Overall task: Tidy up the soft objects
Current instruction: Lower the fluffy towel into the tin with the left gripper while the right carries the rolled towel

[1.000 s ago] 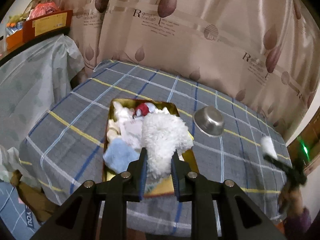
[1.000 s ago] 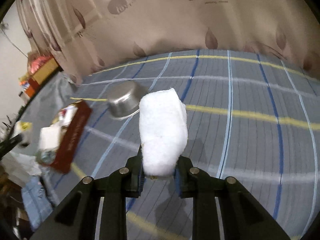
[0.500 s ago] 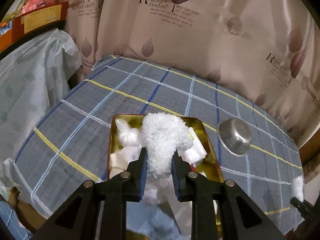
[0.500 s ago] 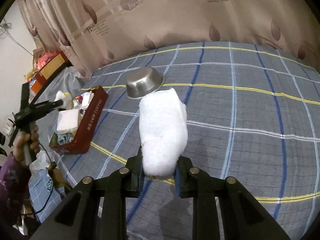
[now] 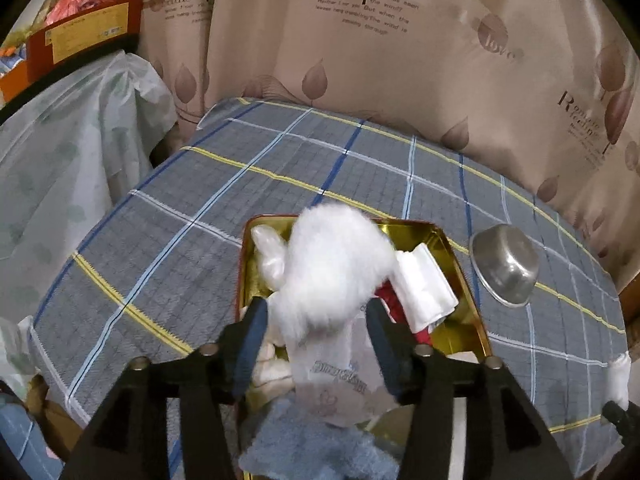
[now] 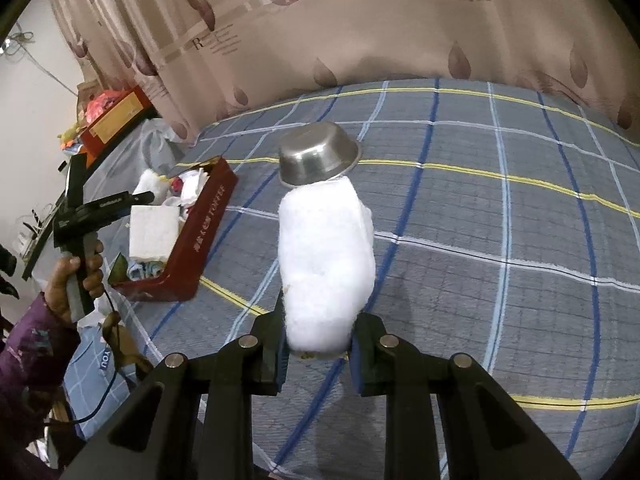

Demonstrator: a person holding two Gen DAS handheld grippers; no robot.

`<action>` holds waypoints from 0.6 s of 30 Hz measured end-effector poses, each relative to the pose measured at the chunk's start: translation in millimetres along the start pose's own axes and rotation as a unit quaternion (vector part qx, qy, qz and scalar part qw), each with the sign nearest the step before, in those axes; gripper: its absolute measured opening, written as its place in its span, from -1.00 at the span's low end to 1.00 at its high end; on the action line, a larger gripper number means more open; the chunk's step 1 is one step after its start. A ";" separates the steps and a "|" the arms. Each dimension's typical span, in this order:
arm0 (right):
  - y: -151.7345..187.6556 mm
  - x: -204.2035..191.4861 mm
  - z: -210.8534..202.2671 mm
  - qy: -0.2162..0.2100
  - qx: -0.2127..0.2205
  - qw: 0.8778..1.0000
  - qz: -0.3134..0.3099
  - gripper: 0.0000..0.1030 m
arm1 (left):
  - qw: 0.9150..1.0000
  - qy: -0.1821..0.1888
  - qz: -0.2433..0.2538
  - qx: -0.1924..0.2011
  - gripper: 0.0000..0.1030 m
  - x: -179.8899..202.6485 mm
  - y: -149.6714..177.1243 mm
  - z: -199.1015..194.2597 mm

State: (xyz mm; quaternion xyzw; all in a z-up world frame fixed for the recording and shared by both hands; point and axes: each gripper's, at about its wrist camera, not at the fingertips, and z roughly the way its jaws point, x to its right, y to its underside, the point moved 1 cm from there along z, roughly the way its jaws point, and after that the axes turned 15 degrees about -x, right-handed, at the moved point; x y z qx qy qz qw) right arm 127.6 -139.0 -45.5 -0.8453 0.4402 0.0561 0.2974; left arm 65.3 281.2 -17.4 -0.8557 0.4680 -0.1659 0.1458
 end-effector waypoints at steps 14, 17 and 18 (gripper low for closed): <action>-36.6 -73.3 -5.2 -0.058 0.017 0.996 -0.072 -0.57 | 0.999 0.025 -0.005 0.044 0.07 9.2 32.9 -70.9; -56.2 -99.1 2.0 -0.077 0.017 0.992 -0.096 -0.57 | 0.997 0.041 -0.022 0.057 0.08 8.1 58.3 -93.7; -61.8 -105.5 5.7 -0.083 0.016 0.991 -0.100 -0.57 | 0.997 0.042 -0.026 0.061 0.09 8.2 65.6 -99.1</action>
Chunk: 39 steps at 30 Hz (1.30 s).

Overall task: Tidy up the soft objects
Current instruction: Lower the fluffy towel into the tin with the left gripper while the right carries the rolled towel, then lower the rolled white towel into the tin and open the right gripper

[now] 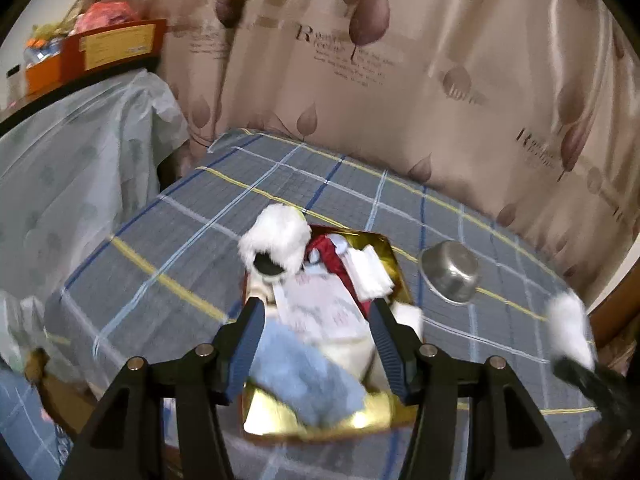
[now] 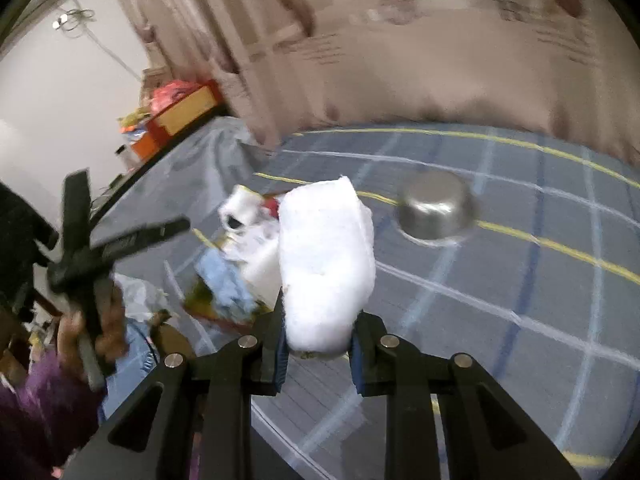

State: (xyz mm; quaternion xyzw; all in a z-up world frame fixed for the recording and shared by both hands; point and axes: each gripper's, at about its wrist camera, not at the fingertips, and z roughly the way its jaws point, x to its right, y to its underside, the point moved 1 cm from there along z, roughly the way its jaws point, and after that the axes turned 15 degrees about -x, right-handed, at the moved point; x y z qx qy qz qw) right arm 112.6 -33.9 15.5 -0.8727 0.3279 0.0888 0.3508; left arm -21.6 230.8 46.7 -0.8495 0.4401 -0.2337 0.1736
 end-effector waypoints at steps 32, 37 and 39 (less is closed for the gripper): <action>-80.0 -84.6 176.4 0.031 -0.089 0.995 -0.037 -0.44 | 0.987 -0.138 -0.076 0.024 0.14 -50.7 68.5 -22.3; -79.9 -84.4 176.8 0.035 -0.083 0.995 -0.034 -0.22 | 0.987 -0.146 -0.068 0.024 0.14 -47.1 68.1 -20.8; -79.3 -84.7 175.1 0.031 -0.077 0.996 -0.032 -0.09 | 0.986 -0.150 -0.063 0.023 0.14 -45.5 68.2 -19.6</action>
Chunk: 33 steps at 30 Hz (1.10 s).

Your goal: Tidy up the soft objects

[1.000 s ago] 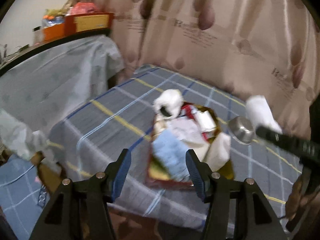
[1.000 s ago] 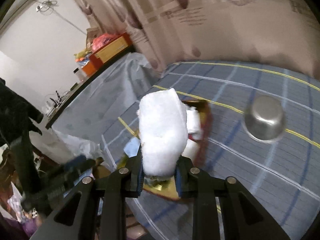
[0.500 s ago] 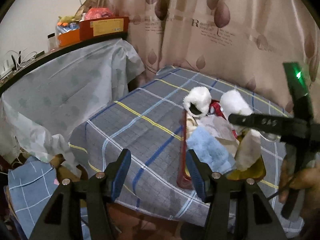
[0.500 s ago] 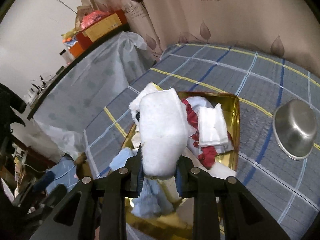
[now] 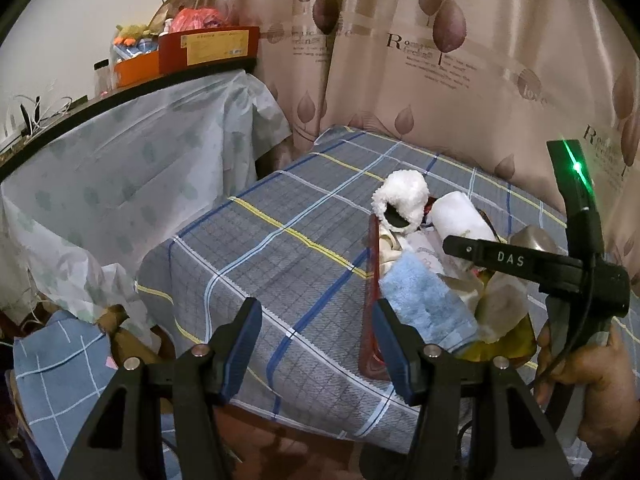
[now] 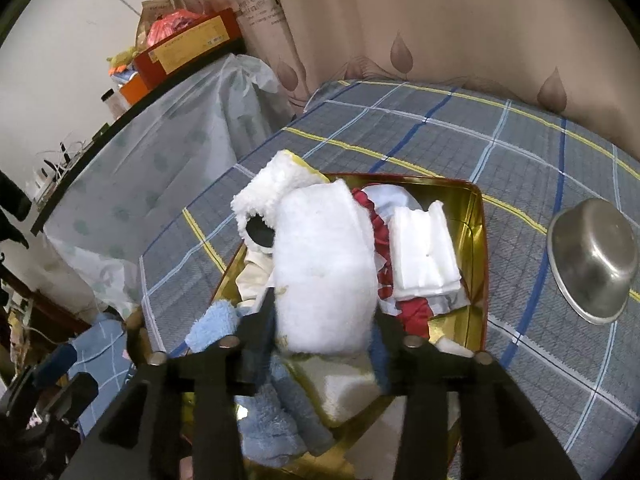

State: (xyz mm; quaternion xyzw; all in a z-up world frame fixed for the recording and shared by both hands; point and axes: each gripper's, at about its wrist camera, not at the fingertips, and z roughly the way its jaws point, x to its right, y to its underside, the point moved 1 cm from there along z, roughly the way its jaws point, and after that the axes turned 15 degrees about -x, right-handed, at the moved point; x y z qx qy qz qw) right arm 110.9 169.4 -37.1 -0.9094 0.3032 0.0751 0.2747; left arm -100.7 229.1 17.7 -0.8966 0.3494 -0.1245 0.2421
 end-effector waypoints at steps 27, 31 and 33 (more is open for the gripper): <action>117.1 -40.3 -123.4 0.125 0.210 0.970 -0.021 0.83 | 0.997 -0.020 0.059 0.033 0.14 28.3 8.6 -8.5; 131.5 -37.1 -139.1 0.132 0.225 0.965 -0.010 0.91 | 0.996 -0.011 0.074 0.052 0.14 37.7 13.9 -19.1; 138.2 -35.4 -146.6 0.140 0.233 0.962 -0.007 0.93 | 0.995 -0.005 0.081 0.061 0.14 42.1 16.6 -24.3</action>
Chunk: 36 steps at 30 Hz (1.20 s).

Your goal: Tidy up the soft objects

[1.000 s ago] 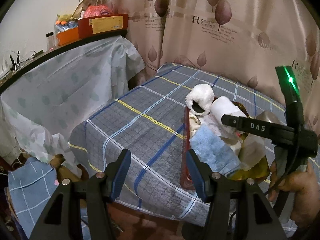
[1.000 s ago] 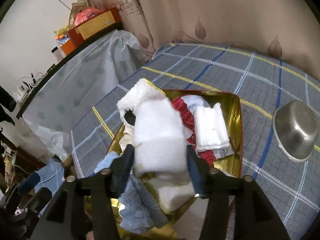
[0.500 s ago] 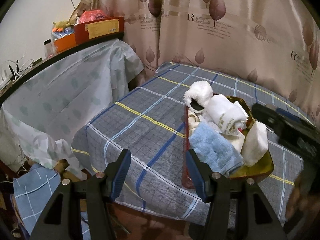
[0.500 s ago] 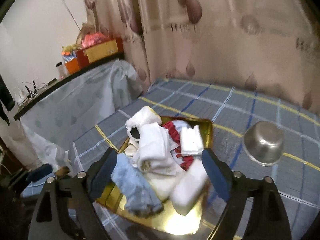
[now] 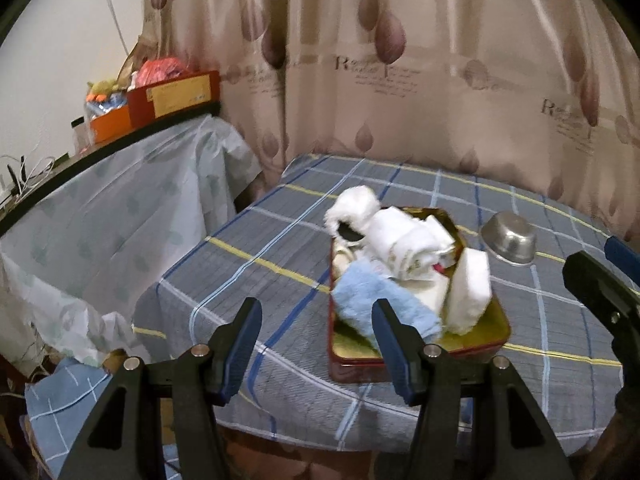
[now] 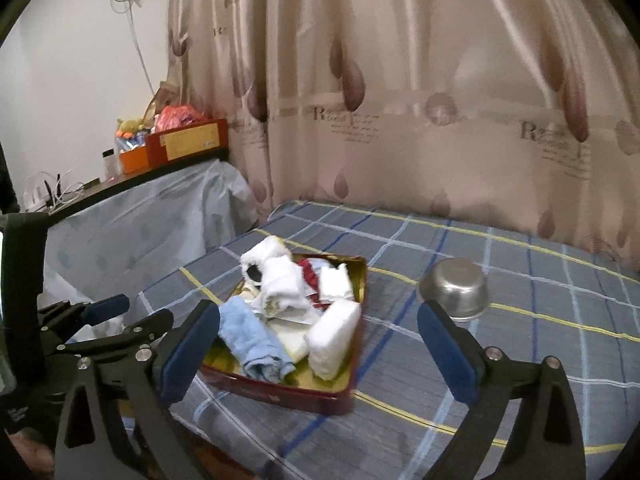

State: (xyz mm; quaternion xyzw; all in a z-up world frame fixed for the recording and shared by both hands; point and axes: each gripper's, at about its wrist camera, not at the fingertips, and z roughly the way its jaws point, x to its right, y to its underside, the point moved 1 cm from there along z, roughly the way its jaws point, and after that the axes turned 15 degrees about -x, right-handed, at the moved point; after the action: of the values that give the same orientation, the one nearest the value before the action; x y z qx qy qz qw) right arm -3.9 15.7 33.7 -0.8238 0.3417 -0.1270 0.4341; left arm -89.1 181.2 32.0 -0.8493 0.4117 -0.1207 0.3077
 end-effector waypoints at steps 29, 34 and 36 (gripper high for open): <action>26.3 -5.1 -41.6 0.084 0.067 0.994 0.025 0.99 | 0.999 -0.004 0.025 0.045 0.26 11.5 10.4 -55.9; 29.2 -3.7 -43.2 0.090 0.073 0.993 0.038 0.99 | 0.999 0.007 0.018 0.049 0.31 0.2 22.1 -69.8; 30.1 -7.1 -41.6 0.100 0.072 0.992 0.039 0.99 | 0.999 0.016 0.015 0.048 0.31 -3.4 24.8 -73.5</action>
State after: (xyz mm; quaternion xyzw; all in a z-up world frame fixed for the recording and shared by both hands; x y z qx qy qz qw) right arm -43.8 -17.4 34.7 -0.7599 0.4048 -0.2158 0.4605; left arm -140.5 141.0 74.2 -0.8249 0.4233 -0.1495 0.3435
